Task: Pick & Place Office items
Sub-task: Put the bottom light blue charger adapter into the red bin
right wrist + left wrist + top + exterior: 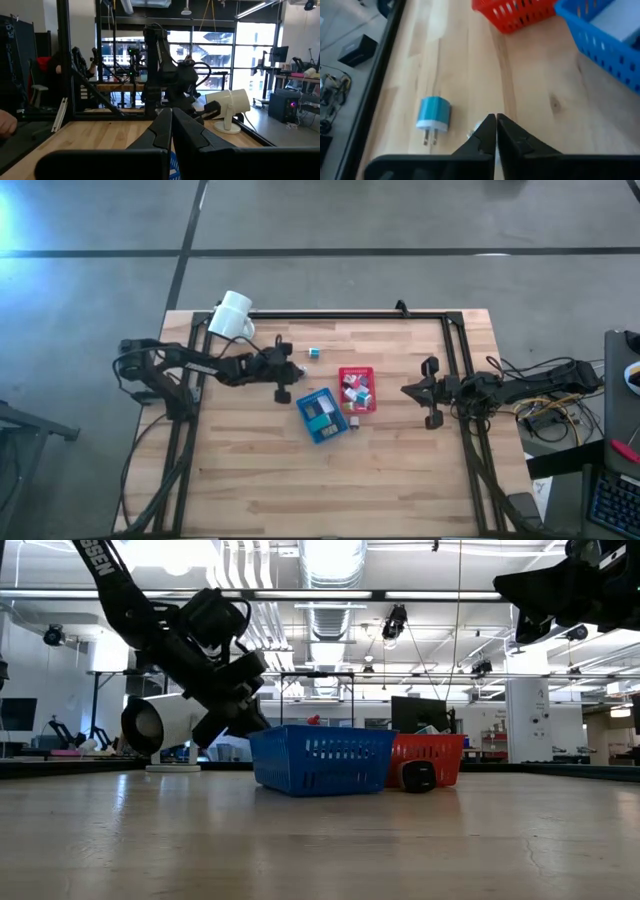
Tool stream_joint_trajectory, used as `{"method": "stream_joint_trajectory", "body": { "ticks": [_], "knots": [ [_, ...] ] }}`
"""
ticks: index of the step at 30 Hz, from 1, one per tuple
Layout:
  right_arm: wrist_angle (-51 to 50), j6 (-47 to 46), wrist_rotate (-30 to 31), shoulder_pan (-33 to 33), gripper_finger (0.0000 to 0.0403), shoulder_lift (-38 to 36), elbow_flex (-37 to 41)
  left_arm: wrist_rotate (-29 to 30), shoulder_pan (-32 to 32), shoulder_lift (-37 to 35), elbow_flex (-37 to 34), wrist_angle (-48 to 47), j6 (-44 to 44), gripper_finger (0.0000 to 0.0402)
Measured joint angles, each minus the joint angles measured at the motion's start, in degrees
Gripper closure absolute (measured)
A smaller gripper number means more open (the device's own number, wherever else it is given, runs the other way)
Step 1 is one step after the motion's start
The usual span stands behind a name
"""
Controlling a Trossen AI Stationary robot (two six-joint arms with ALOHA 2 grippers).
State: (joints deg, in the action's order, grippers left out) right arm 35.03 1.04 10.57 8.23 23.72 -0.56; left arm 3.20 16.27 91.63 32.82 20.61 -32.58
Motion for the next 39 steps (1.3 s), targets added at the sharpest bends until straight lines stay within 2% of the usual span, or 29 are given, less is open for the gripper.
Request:
{"method": "stream_joint_trajectory", "body": {
  "ticks": [5,8,12,15,17,21,28,32,36,39],
  "knots": [
    [0.0,-0.2,0.0,0.0,0.0394,0.0,0.0,0.0,0.0,-0.6,0.1,2.7,2.5,0.0368],
    [0.0,-0.2,0.0,0.0,0.0394,0.0,0.0,2.7,0.0,-0.7,0.0,3.0,5.5,0.0351],
    [0.0,-0.4,0.0,0.0,0.0394,0.0,0.0,6.6,0.4,-0.7,-0.2,2.9,8.1,0.0311],
    [-0.1,-0.7,0.0,0.0,0.0394,0.0,0.0,6.9,0.7,-0.7,-0.2,2.4,9.3,0.027],
    [-0.1,-0.9,0.0,0.0,0.0394,0.0,0.0,5.3,0.8,-0.7,-0.2,1.4,10.0,0.0238],
    [-0.1,-0.9,0.0,0.0,0.0394,0.0,0.0,-4.2,1.8,-0.6,-0.3,-0.4,10.4,0.0169],
    [-0.1,-1.0,0.0,0.0,0.0394,0.0,0.0,-4.3,4.2,-0.4,-0.3,0.3,10.1,0.007],
    [-0.1,-1.0,0.0,0.0,0.0394,0.0,0.0,-6.7,6.1,0.2,-0.3,0.5,10.1,0.0053],
    [-0.1,-1.0,0.0,0.0,0.0394,0.0,0.0,-10.5,7.8,2.4,-0.2,1.7,10.0,0.0054],
    [-0.1,-1.0,0.0,0.0,0.0394,0.0,0.0,-11.2,8.0,4.6,0.3,2.1,10.1,0.0055]
  ]
}}
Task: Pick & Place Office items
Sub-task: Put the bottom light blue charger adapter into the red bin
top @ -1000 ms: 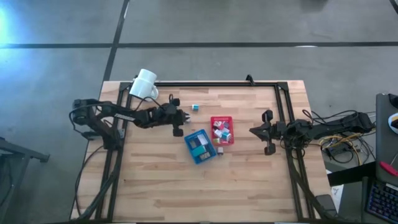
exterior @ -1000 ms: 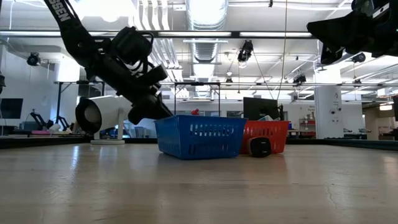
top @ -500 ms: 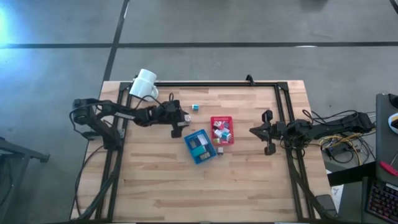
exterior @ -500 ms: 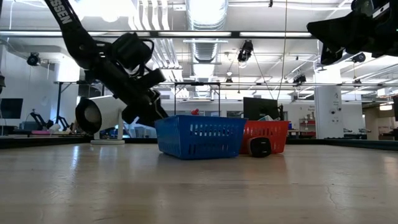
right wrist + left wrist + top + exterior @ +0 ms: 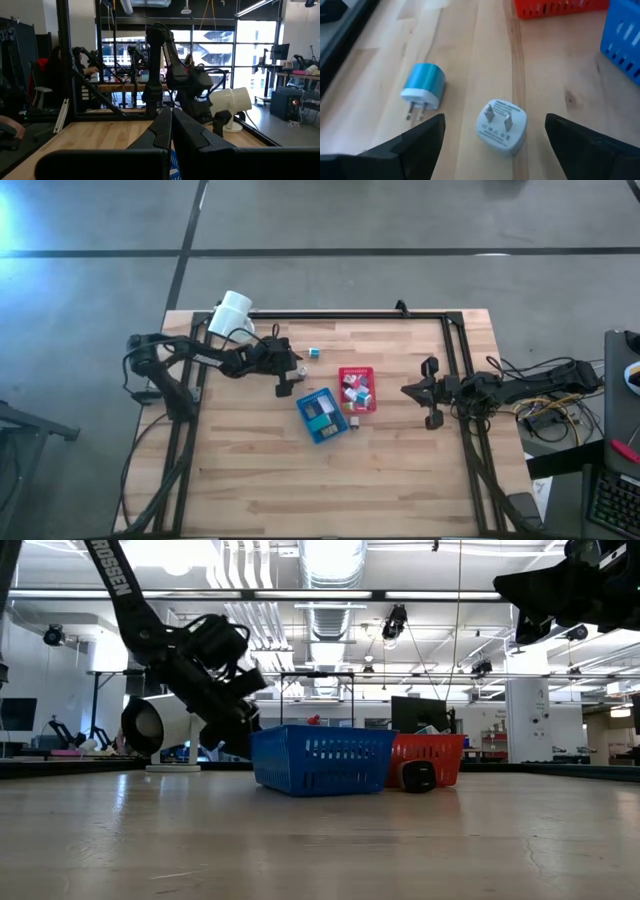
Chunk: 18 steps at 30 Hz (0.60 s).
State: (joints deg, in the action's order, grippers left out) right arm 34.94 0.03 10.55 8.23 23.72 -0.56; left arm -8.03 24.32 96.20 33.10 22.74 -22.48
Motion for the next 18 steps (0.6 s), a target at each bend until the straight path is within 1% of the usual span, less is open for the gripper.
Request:
{"method": "stream_joint_trajectory", "body": {
  "ticks": [8,13,16,18],
  "knots": [
    [0.0,0.3,0.0,0.0,0.0394,0.0,0.0,-1.2,0.0,6.2,3.1,0.5,-2.2,0.0056],
    [0.0,0.3,0.0,0.0,0.0394,0.0,0.0,-1.9,0.0,7.3,3.7,1.0,-2.8,0.0057],
    [-0.1,0.3,0.0,0.0,0.0394,0.0,0.0,-2.1,0.0,7.2,3.6,0.9,-2.6,0.0075],
    [-0.1,0.3,0.0,0.0,0.0394,0.0,0.0,-2.2,0.0,7.2,3.6,0.8,-1.3,0.0104]
  ]
}}
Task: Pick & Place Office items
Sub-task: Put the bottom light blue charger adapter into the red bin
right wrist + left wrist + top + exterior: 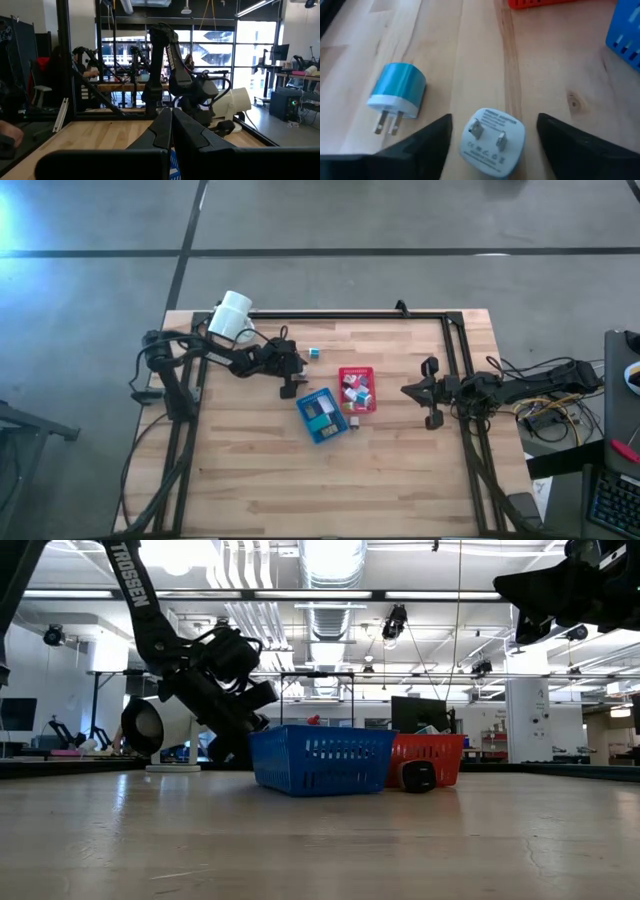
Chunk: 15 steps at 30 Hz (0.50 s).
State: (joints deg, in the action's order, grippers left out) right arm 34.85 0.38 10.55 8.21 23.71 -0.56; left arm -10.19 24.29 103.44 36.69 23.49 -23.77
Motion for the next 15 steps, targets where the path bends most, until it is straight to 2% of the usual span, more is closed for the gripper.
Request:
{"method": "stream_joint_trajectory", "body": {
  "ticks": [7,15],
  "knots": [
    [0.0,0.0,0.0,0.0,0.0394,0.0,0.0,-0.8,-0.1,0.0,-0.2,-0.4,2.3,0.0272],
    [0.0,0.3,0.0,0.0,0.0394,0.0,0.0,3.1,-0.1,-4.0,-0.5,-3.4,6.1,0.0271]
  ]
}}
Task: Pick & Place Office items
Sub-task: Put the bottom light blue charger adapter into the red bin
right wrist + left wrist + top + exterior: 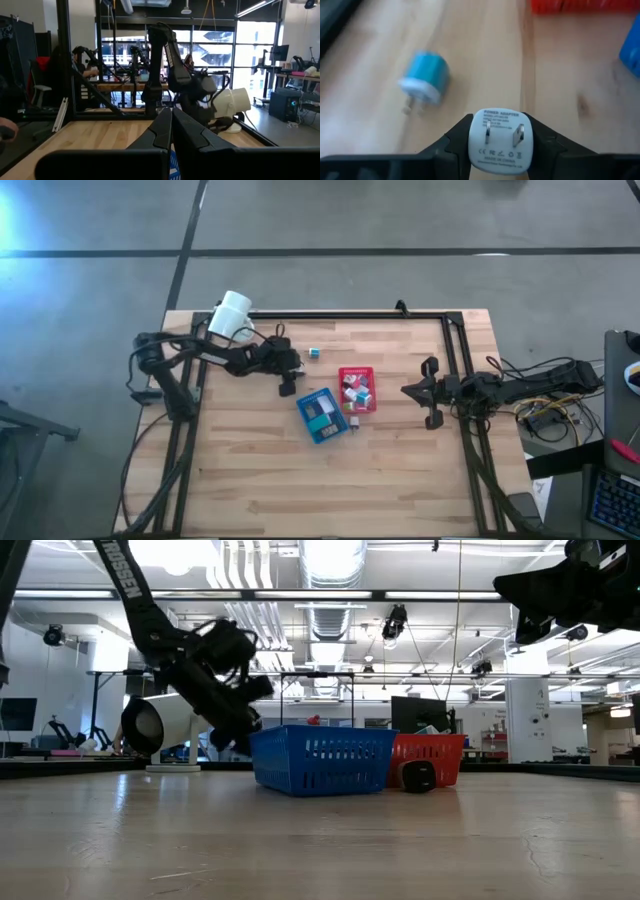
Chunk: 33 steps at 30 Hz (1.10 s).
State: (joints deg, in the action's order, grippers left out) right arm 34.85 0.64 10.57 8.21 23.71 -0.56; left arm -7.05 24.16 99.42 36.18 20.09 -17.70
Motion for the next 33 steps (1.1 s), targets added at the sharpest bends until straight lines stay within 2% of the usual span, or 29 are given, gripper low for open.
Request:
{"method": "stream_joint_trajectory", "body": {
  "ticks": [6,9,12,17,21,27,33],
  "knots": [
    [0.0,0.0,0.0,0.0,0.0394,0.0,0.0,0.8,-1.0,-10.6,-3.3,-0.1,3.3,0.0271],
    [-0.2,-0.1,0.0,0.0,0.0394,0.0,0.0,4.3,-1.9,-17.6,-6.9,2.3,7.0,0.0271],
    [-0.4,-0.3,0.0,0.0,0.0394,0.1,0.0,4.9,-3.0,-25.2,-11.9,5.9,8.0,0.0271],
    [-0.4,-0.5,0.0,0.0,0.0394,0.1,0.0,1.6,-3.7,-38.3,-22.7,17.0,10.3,0.0271],
    [-0.3,-0.2,0.0,0.0,0.0394,0.1,0.0,-2.2,-3.7,-48.0,-30.5,24.6,7.7,0.0271],
    [-0.3,-0.1,0.4,0.0,0.0394,0.1,0.0,-3.0,-3.7,-59.8,-35.7,23.1,2.7,0.0271],
    [-0.3,0.2,0.5,0.0,0.0394,0.1,0.0,-7.0,-3.7,-67.1,-35.9,17.5,0.0,0.0271]
  ]
}}
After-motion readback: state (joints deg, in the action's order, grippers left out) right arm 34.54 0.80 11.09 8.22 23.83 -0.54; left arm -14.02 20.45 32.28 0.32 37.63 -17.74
